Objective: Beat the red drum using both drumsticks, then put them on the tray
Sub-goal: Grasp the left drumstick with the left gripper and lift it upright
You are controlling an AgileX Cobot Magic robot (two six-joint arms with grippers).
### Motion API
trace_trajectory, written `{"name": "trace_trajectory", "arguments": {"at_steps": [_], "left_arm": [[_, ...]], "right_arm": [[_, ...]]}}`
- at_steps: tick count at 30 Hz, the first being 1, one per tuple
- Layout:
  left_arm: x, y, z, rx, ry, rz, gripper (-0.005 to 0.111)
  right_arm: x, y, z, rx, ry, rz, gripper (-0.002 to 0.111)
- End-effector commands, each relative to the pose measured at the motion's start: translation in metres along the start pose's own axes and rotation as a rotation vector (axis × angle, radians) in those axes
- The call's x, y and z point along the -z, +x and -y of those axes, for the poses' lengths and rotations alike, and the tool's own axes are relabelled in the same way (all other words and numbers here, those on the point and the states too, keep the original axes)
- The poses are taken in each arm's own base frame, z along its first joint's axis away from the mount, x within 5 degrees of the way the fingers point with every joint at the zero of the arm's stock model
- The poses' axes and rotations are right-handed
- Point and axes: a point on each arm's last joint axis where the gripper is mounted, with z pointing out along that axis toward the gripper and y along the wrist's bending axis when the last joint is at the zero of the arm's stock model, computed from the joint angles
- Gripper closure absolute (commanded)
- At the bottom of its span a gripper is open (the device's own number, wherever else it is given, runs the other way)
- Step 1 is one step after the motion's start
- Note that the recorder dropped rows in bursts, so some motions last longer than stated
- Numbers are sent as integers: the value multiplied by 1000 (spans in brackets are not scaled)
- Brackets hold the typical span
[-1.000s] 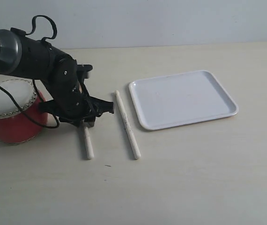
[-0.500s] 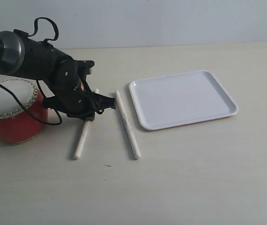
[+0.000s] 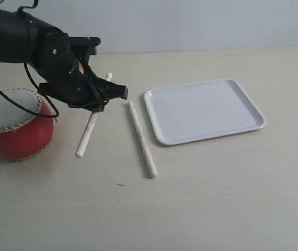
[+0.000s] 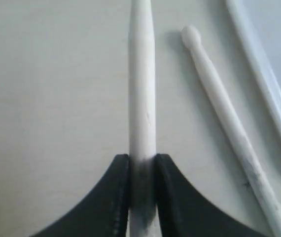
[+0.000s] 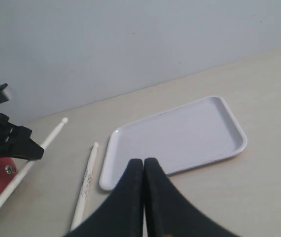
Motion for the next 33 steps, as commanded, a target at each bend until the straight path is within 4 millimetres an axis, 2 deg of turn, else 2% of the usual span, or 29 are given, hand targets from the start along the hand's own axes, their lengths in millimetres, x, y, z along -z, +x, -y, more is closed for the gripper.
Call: {"name": "trace_trajectory", "arguments": {"at_steps": [1, 2, 3, 9, 14, 21, 26, 33], "left_arm": [[39, -10, 2, -59, 29, 84, 107], [47, -11, 2, -73, 34, 103, 107], [65, -14, 2, -90, 46, 145, 107], [117, -10, -3, -141, 76, 266, 107], [158, 11, -13, -167, 93, 348, 107], [204, 51, -30, -165, 139, 505, 107], [223, 81, -42, -150, 174, 589, 107], [219, 120, -55, -151, 192, 630, 107]], "right_arm": [[0, 0, 1, 7, 6, 12, 108], [0, 0, 1, 7, 6, 12, 108], [0, 0, 1, 7, 5, 20, 108], [0, -2, 1, 7, 5, 35, 108], [0, -5, 1, 4, 3, 67, 108], [1, -10, 0, -5, 1, 123, 108], [1, -14, 0, -25, -3, 170, 108], [3, -22, 0, -25, -7, 256, 108]]}}
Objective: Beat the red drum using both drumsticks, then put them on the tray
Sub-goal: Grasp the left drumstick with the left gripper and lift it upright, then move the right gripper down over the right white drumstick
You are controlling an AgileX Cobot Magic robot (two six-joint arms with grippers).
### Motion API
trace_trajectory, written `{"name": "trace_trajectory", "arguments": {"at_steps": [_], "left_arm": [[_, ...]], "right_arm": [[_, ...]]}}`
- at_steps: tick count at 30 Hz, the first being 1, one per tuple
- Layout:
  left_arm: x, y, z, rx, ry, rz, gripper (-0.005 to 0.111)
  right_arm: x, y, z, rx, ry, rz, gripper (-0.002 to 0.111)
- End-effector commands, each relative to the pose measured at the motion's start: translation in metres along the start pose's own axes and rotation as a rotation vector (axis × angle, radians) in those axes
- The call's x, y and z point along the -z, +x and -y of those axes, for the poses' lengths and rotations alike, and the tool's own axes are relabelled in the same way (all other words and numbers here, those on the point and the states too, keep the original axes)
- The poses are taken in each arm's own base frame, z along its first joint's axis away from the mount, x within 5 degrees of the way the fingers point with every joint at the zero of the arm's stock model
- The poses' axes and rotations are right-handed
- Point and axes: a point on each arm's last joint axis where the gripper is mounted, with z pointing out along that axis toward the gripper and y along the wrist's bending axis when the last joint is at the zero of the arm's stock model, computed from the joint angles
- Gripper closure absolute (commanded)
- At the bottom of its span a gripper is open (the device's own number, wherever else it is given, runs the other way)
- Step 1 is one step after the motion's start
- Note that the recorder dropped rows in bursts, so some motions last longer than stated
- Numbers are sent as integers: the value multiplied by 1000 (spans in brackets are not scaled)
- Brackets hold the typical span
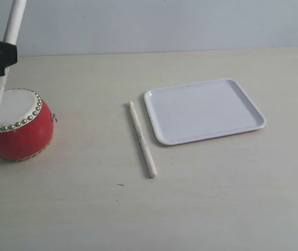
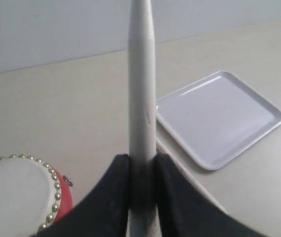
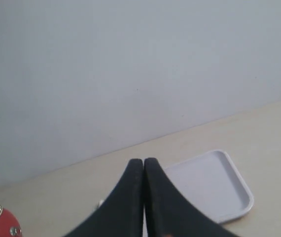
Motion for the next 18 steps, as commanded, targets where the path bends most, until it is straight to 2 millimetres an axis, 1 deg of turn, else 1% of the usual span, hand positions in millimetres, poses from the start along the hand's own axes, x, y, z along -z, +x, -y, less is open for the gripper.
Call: {"name": "trace_trajectory", "arguments": {"at_steps": [1, 6, 10, 11, 12, 13, 14, 15, 16, 18], "left_arm": [[10, 21, -3, 2, 20, 48, 107], [20, 46, -6, 4, 40, 111, 107], [27, 61, -8, 6, 62, 184, 107], [30, 67, -9, 6, 66, 201, 107], [31, 70, -10, 6, 67, 203, 107], [31, 76, -11, 6, 66, 198, 107], [31, 78, -11, 6, 67, 198, 107], [29, 83, -12, 6, 68, 195, 107], [28, 85, -12, 6, 68, 194, 107], [28, 87, -12, 5, 70, 197, 107]], "right_arm": [[0, -4, 0, -1, 2, 60, 108], [0, -5, 0, -1, 1, 70, 108], [1, -7, 0, 1, 0, 83, 108], [3, -18, -5, 1, -19, 113, 108], [4, -24, -8, 1, -29, 125, 108], [8, -39, -15, 3, -61, 158, 108], [10, -47, -19, 3, -76, 176, 108], [13, -60, -26, 2, -105, 184, 108], [12, -64, -29, 1, -117, 173, 108], [3, -85, -41, 11, -144, 114, 108]]}}
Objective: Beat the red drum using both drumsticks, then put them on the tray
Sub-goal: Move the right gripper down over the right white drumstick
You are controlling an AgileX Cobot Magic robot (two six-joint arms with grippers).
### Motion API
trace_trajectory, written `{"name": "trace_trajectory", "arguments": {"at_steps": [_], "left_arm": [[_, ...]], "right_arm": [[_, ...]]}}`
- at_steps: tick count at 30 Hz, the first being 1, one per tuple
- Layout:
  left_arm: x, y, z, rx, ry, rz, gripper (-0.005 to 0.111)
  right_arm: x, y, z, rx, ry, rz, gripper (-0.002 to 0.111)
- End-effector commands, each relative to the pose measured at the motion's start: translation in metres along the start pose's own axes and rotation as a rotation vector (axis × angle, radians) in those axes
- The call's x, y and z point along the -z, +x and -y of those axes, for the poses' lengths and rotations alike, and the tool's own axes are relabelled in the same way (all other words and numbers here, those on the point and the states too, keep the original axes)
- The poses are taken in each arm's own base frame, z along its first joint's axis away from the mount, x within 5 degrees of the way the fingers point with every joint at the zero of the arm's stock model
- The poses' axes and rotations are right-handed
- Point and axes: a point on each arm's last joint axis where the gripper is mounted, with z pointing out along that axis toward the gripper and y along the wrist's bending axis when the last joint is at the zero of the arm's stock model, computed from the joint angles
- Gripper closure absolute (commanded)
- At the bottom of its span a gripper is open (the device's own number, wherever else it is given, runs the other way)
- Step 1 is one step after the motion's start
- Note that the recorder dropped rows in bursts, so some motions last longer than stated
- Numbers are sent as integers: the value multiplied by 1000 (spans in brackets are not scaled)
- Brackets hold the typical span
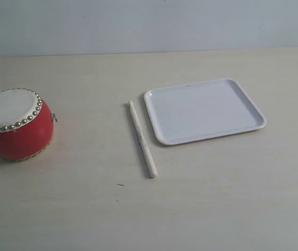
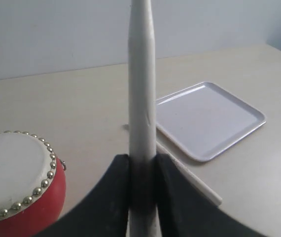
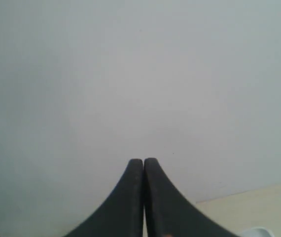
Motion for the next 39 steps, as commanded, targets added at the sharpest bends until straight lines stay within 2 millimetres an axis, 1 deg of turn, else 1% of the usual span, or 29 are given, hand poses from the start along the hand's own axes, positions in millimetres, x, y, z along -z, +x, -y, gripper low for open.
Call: {"name": "trace_trajectory", "arguments": {"at_steps": [1, 2, 3, 4, 5, 7, 8, 10, 14, 19, 24, 26, 27, 33, 34, 36, 39], "left_arm": [[0, 1, 0, 2, 11, 26, 107], [0, 1, 0, 2, 11, 26, 107], [0, 1, 0, 2, 11, 26, 107], [0, 1, 0, 2, 11, 26, 107], [0, 1, 0, 2, 11, 26, 107], [0, 1, 0, 2, 11, 26, 107], [0, 1, 0, 2, 11, 26, 107], [0, 2, 0, 2, 10, 25, 107], [0, 2, 0, 2, 10, 23, 107], [0, 2, 0, 2, 8, 17, 107], [0, 3, 0, 2, 7, 15, 107], [0, 3, 0, 2, 7, 15, 107], [0, 3, 0, 2, 7, 15, 107], [0, 2, 0, 52, 9, 18, 107], [-1, 2, 0, 56, 11, 22, 107], [-1, 1, 0, 56, 12, 28, 107], [-1, 0, 1, 58, 16, 38, 107]], "right_arm": [[-20, -25, -16, 30, -41, -96, 108], [-32, -32, -22, 48, -52, -152, 108], [-39, -37, -26, 56, -65, -187, 108], [-53, -38, -31, 75, -81, -262, 108], [-62, -39, -35, 82, -94, -303, 108], [-86, -34, -47, 120, -152, -425, 108], [-101, -28, -54, 133, -189, -499, 108], [-118, -18, -63, 145, -237, -582, 108], [-148, 9, -79, 181, -309, -722, 108], [-183, 51, -92, 211, -328, -882, 108], [-205, 89, -93, 264, -345, -1035, 108], [-212, 102, -93, 272, -349, -1086, 108], [-216, 112, -92, 275, -346, -1121, 108], [-237, 155, -86, 282, -316, -1230, 108], [-239, 160, -86, 282, -313, -1240, 107], [-246, 171, -85, 282, -305, -1260, 103], [-254, 184, -84, 283, -298, -1282, 90]]}}
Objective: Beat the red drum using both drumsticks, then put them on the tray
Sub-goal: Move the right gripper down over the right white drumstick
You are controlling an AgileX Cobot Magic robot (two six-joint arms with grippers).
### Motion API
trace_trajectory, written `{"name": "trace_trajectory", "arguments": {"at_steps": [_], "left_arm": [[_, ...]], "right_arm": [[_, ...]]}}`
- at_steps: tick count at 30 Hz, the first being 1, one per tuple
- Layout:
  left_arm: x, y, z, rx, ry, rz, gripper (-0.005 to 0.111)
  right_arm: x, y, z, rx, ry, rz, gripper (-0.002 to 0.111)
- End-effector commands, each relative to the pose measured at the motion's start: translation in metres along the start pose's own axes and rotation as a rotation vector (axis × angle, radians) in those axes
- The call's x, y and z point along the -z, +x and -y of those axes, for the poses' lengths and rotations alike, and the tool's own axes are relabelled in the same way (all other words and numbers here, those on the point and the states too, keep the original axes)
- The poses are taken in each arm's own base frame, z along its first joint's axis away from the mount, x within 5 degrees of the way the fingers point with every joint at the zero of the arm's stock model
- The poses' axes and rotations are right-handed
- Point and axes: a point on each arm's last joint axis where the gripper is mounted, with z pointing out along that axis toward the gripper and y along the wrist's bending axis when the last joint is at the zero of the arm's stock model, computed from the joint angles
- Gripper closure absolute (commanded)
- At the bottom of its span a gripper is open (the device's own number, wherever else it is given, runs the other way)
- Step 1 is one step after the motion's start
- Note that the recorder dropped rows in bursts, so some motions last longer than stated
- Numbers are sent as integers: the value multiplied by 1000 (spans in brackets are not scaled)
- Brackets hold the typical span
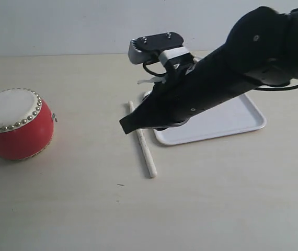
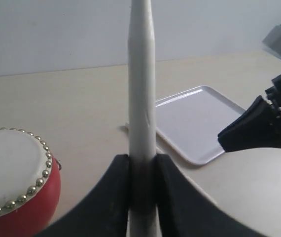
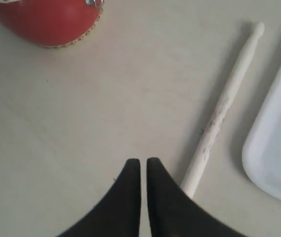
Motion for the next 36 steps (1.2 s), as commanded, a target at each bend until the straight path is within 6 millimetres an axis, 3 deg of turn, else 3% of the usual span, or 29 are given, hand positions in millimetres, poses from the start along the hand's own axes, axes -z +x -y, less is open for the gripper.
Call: {"name": "trace_trajectory", "arguments": {"at_steps": [1, 6, 20, 36], "left_arm": [[0, -2, 1, 26, 11, 26, 107], [-1, -1, 1, 43, 10, 20, 107], [-25, 8, -1, 43, -7, -77, 107], [-28, 11, -1, 42, -12, -99, 107]], "right_arm": [[-22, -7, 5, 7, 5, -22, 86], [-38, -15, 9, 7, 9, -26, 72], [-50, -28, 20, -3, 97, 99, 72], [-112, -7, 43, -30, 159, 26, 72]]}}
